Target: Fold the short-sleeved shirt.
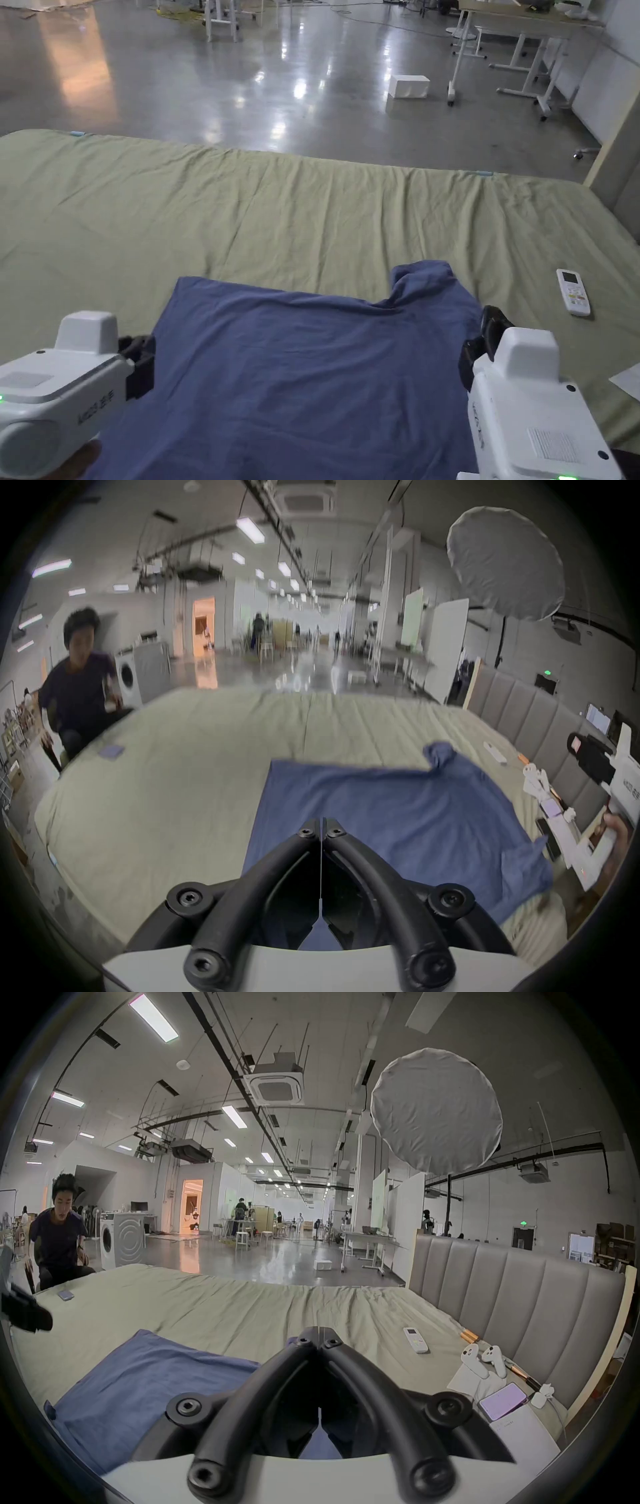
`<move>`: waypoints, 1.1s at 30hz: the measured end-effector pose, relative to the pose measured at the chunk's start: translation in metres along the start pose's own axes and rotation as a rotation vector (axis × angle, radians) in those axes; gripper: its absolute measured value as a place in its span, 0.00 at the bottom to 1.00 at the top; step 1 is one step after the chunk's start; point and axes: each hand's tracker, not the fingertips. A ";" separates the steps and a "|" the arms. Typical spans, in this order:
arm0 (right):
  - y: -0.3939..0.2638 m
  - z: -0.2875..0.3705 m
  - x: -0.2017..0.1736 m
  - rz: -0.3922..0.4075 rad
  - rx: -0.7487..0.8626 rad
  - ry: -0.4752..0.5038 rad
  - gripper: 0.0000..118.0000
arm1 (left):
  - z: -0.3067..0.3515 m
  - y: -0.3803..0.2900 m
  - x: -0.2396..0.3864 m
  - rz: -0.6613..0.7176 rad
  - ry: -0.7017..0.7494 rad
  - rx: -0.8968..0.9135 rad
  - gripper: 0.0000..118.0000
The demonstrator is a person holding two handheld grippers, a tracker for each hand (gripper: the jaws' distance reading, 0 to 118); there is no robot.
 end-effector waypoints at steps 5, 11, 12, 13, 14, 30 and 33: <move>-0.015 -0.004 0.001 -0.027 -0.083 0.010 0.00 | 0.007 -0.036 -0.047 0.008 0.049 -0.194 0.01; -0.027 -0.006 -0.006 0.001 -0.117 0.031 0.00 | 0.002 -0.077 -0.081 0.058 0.110 -0.384 0.55; -0.029 -0.007 -0.007 0.003 -0.125 0.034 0.00 | 0.000 -0.080 -0.085 0.059 0.125 -0.408 0.58; -0.031 -0.007 -0.007 0.003 -0.133 0.037 0.00 | -0.001 -0.084 -0.089 0.061 0.139 -0.419 0.58; -0.032 -0.008 -0.008 0.004 -0.138 0.038 0.00 | -0.004 -0.087 -0.094 0.064 0.152 -0.432 0.58; -0.045 -0.006 -0.013 0.002 -0.204 0.053 0.00 | -0.040 -0.116 -0.073 -0.038 0.141 -0.539 0.06; -0.045 -0.002 -0.008 -0.003 -0.218 0.061 0.00 | -0.049 -0.121 -0.083 -0.009 0.130 -0.548 0.06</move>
